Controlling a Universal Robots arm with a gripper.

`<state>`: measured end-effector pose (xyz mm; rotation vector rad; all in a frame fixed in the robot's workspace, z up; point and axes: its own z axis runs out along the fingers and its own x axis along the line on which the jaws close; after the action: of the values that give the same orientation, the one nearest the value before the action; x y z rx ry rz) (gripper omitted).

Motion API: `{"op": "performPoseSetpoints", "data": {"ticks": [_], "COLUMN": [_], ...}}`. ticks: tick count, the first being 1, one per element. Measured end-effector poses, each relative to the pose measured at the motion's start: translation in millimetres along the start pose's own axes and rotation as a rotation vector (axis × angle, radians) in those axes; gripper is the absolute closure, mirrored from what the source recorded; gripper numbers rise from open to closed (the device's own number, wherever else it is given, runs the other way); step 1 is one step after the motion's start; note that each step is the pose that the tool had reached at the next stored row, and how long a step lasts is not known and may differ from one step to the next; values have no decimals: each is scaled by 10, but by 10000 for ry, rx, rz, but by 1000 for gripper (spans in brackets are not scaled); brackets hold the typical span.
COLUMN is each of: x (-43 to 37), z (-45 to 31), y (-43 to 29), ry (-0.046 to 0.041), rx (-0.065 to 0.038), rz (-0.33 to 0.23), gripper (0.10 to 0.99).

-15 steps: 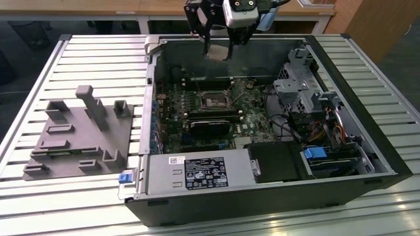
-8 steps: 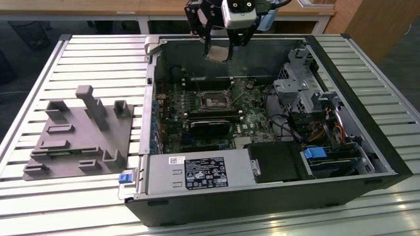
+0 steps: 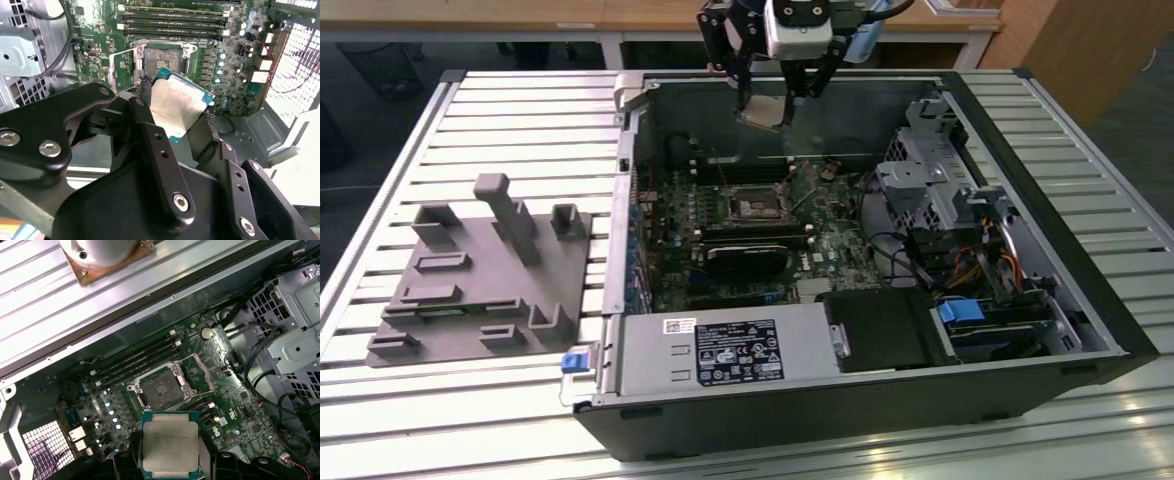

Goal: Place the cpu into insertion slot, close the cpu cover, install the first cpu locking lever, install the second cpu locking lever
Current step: 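Place the cpu into insertion slot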

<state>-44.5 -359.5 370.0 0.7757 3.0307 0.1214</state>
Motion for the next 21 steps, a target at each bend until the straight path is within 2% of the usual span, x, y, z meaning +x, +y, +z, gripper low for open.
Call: {"op": "performPoseSetpoints", "data": {"ticks": [21], "x": [0], "z": [26], "y": [-2], "ry": [-79], "rx": [-10], "rz": [1012], "gripper": [549]}}
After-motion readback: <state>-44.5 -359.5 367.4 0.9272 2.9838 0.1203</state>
